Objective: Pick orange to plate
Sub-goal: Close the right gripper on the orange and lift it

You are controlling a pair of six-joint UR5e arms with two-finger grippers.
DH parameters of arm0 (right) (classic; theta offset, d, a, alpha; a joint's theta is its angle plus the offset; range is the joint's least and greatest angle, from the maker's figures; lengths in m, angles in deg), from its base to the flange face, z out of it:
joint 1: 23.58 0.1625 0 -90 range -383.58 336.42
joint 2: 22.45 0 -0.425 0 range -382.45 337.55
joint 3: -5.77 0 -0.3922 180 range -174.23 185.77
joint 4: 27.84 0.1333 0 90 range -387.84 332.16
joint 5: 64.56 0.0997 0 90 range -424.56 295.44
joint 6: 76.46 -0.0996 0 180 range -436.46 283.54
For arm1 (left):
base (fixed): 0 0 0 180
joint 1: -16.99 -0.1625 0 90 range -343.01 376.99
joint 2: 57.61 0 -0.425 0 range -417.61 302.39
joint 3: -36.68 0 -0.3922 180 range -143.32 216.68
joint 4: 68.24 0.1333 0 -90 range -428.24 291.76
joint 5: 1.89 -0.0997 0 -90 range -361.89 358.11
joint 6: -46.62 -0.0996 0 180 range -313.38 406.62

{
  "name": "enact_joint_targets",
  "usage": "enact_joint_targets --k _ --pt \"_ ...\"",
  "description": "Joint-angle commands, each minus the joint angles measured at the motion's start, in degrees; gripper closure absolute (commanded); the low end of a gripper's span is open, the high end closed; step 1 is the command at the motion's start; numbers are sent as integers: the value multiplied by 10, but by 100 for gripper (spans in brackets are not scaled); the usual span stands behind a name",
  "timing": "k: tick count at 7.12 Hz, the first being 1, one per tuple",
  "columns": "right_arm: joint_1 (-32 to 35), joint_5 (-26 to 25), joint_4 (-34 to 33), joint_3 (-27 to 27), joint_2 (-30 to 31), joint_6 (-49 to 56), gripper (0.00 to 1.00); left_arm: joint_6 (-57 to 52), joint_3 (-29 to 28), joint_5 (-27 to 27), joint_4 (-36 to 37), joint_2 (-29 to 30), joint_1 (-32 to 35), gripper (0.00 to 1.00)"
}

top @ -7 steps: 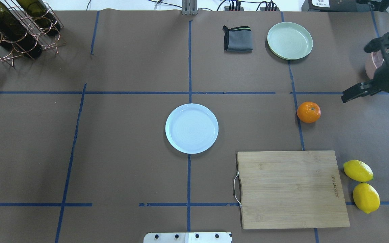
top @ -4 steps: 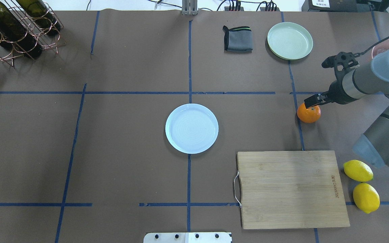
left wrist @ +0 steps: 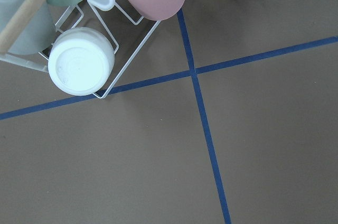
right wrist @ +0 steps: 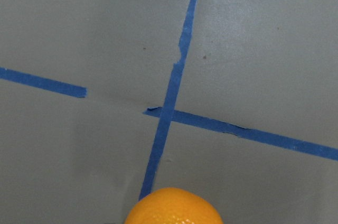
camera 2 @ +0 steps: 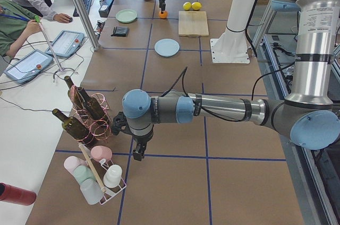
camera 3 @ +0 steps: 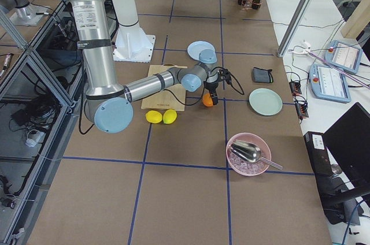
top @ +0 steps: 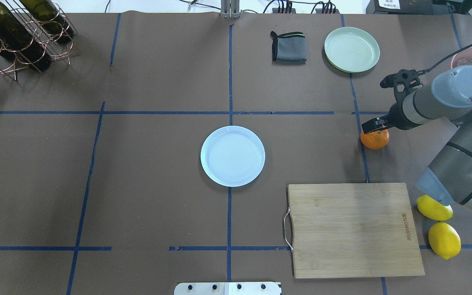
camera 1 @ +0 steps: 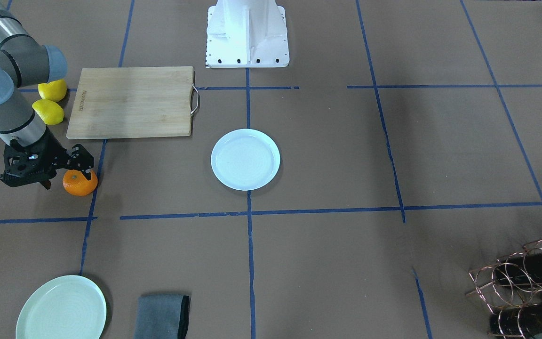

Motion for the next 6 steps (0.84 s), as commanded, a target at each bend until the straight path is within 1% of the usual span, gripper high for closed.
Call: enact_joint_targets --k 1,4,5,6 --pt "-12 -7 0 2 -2 -8 0 0 0 0 0 1 0 0" --pt "-35 -32 1 17 -3 -13 0 0 0 0 0 1 0 0" --pt "-37 -34 0 20 -5 -13 2 0 0 0 0 1 0 0" --pt "-38 -33 0 17 -10 -13 43 -1 0 0 0 1 0 0"
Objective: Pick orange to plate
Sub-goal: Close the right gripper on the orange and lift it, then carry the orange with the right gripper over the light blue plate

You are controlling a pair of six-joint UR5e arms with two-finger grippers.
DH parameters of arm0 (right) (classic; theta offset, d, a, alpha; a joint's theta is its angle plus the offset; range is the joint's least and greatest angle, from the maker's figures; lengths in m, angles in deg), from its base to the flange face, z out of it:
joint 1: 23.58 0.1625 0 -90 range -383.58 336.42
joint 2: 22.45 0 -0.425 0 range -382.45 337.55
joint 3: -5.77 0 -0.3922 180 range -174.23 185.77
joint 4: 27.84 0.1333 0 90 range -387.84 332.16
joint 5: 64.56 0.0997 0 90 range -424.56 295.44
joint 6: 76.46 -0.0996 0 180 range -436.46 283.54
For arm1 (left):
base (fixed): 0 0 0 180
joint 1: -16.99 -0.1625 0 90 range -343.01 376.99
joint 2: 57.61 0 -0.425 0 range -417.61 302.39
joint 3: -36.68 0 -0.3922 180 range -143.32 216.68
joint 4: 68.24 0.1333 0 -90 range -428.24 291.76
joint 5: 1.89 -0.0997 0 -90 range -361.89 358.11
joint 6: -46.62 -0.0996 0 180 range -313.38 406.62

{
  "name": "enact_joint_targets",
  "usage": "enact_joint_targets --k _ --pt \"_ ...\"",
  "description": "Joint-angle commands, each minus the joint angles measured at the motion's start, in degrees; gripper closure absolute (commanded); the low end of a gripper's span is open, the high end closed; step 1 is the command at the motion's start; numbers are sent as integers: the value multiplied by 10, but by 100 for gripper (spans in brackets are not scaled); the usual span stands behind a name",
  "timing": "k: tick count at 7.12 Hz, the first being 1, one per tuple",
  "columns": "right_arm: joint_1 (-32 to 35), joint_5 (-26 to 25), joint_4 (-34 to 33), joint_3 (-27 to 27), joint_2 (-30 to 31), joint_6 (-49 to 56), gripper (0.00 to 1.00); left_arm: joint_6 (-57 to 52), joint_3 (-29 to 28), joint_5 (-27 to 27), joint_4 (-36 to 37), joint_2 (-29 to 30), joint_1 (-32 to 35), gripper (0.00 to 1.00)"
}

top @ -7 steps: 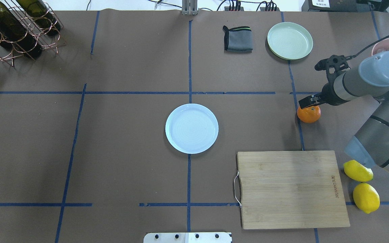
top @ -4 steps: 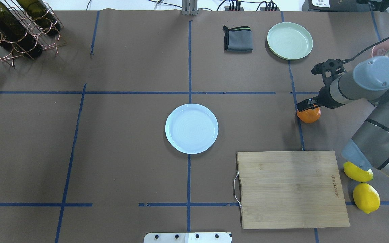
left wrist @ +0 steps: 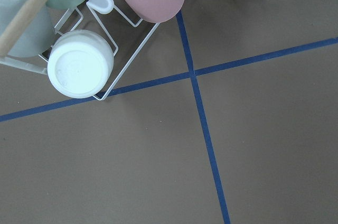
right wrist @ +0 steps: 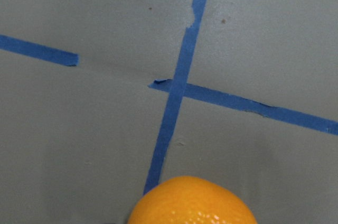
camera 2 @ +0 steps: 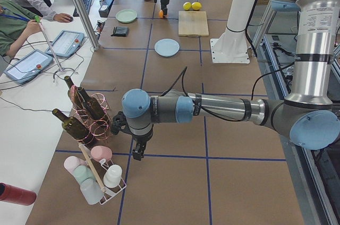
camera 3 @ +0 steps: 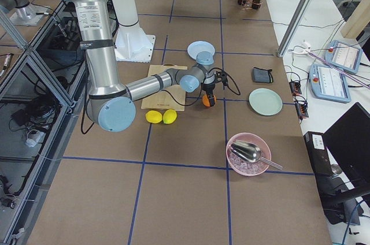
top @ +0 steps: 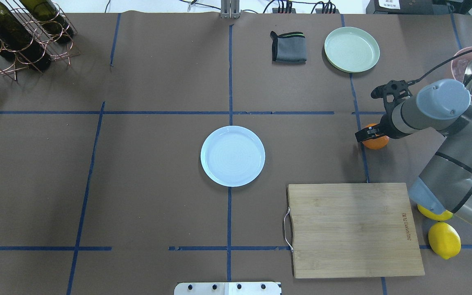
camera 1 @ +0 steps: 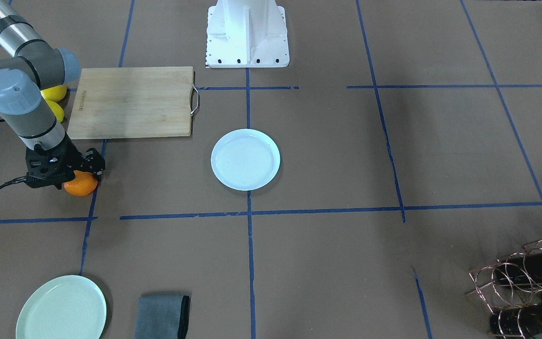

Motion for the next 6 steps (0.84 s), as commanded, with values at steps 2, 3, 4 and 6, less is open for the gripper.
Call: enact_joint_targets --k 2,3,4,6 --pt "-3 2 -10 -19 -34 -12 89 -1 0 0 0 0 0 0" --pt "-21 -1 -22 -16 -78 -72 87 -1 2 0 0 -1 0 0" --pt "-47 -9 -86 -15 -144 -118 82 -1 3 0 0 -1 1 0" --pt "-102 -79 -208 -5 -271 -204 76 -1 3 0 0 -2 0 0"
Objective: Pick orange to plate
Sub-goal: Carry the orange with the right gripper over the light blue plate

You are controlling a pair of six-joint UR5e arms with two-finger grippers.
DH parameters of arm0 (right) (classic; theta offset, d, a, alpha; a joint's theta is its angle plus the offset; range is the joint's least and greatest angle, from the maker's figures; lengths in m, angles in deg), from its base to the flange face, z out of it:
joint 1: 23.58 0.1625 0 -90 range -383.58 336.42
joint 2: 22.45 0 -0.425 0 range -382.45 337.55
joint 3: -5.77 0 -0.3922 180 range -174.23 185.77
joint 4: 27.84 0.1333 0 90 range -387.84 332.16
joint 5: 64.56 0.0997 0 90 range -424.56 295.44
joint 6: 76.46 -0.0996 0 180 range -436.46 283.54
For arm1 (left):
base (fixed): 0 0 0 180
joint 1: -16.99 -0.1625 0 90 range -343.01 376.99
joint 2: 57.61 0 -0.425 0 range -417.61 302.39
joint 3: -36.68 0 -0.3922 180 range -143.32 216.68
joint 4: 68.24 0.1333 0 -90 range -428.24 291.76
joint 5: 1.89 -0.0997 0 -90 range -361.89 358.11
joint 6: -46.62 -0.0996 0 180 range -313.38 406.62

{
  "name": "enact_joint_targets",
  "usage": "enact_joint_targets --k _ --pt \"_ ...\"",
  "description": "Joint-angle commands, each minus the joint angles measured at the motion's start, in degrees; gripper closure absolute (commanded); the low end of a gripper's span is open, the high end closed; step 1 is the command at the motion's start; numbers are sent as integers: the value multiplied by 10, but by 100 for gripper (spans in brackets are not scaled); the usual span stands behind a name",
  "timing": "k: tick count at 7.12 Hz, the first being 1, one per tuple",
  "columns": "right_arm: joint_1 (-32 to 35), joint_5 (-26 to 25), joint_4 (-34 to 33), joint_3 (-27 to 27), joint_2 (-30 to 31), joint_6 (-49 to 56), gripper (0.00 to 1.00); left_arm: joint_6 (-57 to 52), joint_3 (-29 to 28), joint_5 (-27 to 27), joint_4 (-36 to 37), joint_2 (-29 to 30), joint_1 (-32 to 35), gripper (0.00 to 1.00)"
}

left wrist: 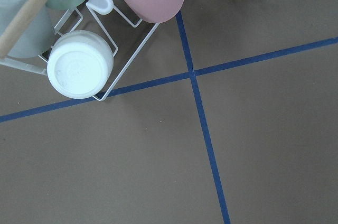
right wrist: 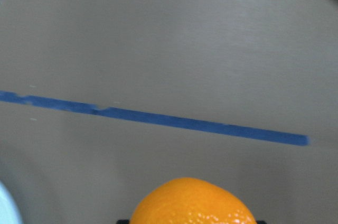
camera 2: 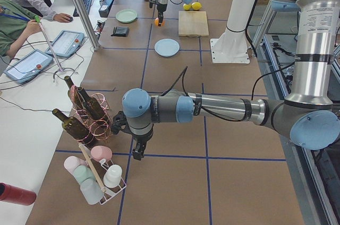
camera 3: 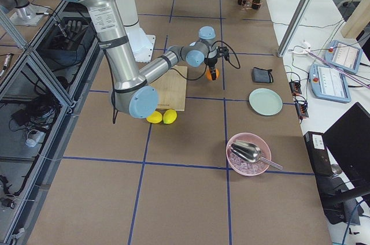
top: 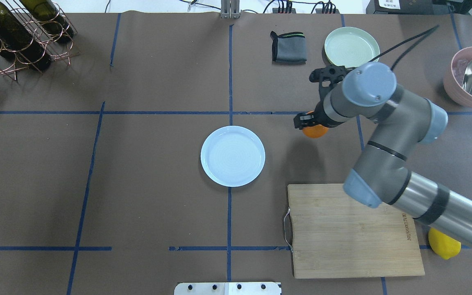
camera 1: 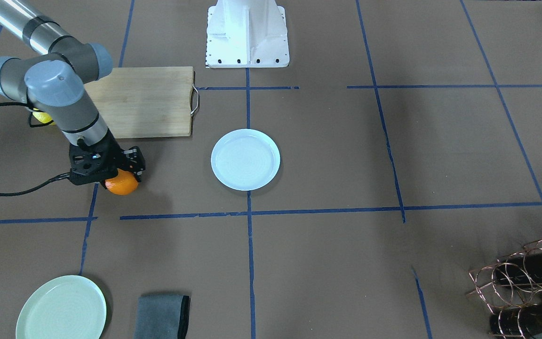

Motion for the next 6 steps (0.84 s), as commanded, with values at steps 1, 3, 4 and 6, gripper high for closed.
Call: enact_joint_targets --k 1,3,4,6 --pt "-63 -62 -88 39 -126 -105 69 0 0 0 0 -1 0 0" --pt "-107 -114 -88 173 -229 -164 66 0 0 0 0 -1 0 0" --pt "-124 -128 -88 186 -229 -173 65 0 0 0 0 -1 0 0" --pt "-138 -142 -103 184 -226 -176 61 0 0 0 0 -2 1 0"
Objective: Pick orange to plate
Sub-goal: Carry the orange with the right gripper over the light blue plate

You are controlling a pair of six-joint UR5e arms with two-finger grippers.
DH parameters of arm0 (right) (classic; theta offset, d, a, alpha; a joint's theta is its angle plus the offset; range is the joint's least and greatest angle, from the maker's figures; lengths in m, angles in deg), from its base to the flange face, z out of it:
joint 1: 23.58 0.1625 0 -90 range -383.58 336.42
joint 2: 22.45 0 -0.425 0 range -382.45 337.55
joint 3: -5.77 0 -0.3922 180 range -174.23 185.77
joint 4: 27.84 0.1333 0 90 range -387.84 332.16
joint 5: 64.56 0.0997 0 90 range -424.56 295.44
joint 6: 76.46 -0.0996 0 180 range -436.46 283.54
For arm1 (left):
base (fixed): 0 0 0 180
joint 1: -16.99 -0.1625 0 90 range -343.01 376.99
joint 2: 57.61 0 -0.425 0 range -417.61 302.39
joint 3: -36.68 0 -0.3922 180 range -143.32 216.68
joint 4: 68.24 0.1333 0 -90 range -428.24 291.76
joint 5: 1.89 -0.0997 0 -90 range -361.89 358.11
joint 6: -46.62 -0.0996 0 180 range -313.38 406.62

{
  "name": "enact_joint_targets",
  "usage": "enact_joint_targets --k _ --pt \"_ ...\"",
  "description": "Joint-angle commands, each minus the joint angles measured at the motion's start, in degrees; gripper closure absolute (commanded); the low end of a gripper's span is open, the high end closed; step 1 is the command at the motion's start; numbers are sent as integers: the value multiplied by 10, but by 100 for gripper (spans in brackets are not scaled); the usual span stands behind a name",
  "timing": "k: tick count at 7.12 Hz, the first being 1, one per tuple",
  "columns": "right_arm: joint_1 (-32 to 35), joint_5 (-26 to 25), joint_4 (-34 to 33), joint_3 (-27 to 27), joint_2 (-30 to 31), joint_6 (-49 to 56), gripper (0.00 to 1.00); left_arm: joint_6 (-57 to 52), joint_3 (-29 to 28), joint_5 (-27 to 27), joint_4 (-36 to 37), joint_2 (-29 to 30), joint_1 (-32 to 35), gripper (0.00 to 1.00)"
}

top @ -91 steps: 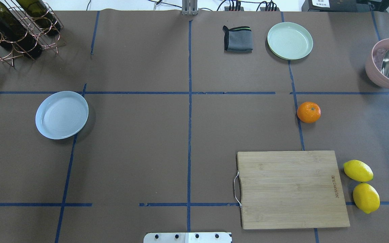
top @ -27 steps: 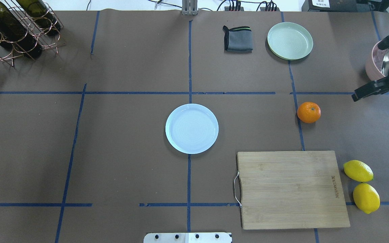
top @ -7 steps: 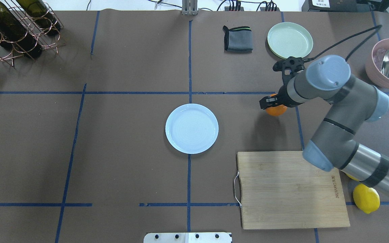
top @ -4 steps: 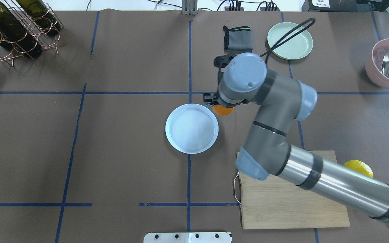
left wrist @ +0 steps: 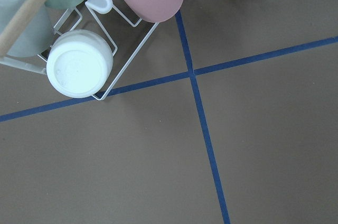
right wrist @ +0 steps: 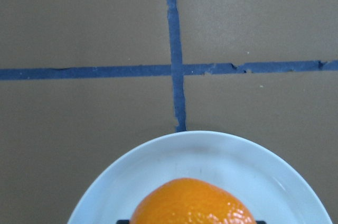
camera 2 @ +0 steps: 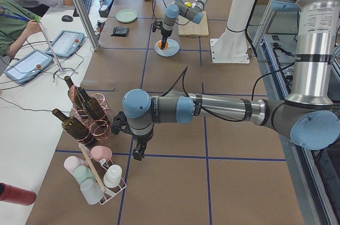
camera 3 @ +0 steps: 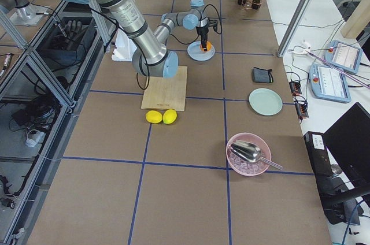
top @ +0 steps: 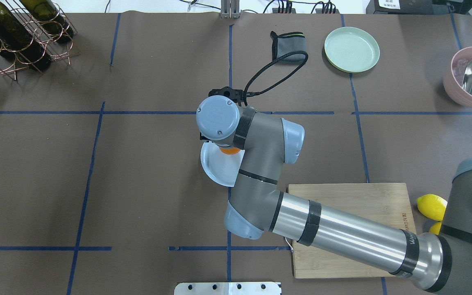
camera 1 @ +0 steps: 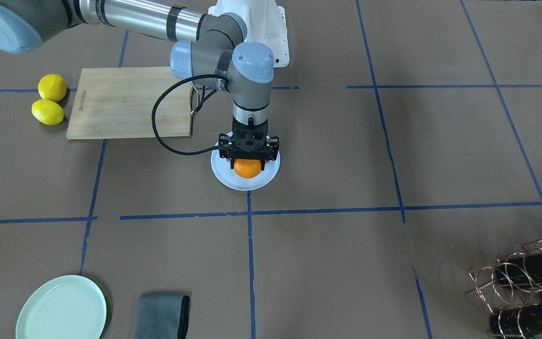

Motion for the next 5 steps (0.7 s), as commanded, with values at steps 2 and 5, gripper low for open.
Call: enact_joint_targets --k 2,5 --pt "-10 -8 -20 0 4 -4 32 0 0 0 0 -1 -1 0" --pt "-3 -1 -23 -42 7 -1 0 0 0 0 0 0 -1 0"
